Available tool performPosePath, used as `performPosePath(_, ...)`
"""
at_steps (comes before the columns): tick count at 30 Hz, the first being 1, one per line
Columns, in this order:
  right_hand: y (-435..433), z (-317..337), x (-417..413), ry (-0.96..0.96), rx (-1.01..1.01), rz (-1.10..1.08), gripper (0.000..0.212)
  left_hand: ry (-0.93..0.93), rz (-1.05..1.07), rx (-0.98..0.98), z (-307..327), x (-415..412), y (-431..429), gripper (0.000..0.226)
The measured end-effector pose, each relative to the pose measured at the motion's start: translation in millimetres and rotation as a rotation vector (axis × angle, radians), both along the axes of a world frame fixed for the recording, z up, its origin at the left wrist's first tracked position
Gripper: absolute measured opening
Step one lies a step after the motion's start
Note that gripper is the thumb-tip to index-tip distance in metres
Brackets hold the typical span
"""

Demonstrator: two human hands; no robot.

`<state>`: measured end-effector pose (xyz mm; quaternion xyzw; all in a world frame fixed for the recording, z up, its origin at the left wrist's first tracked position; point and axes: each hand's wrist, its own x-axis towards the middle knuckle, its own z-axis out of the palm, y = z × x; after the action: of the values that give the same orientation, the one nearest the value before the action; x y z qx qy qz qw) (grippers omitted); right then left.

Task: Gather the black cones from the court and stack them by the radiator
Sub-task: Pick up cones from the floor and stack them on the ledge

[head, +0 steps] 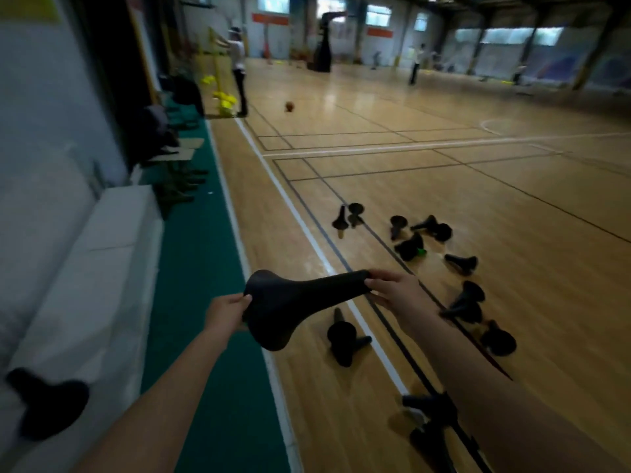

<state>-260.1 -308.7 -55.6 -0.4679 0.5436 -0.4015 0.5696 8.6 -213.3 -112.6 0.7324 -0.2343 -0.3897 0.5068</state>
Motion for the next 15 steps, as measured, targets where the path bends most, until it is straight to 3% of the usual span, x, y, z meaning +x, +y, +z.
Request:
performPosePath(8,40,-4,85,-0.06,-0.023,0.414,0.018,0.022,0.372,0.063,-16,30,125,0.01)
performPosePath(15,130,-14,175,-0.048,-0.002,0.771,0.013,0.022,0.641,0.076,-18,61,271,0.014)
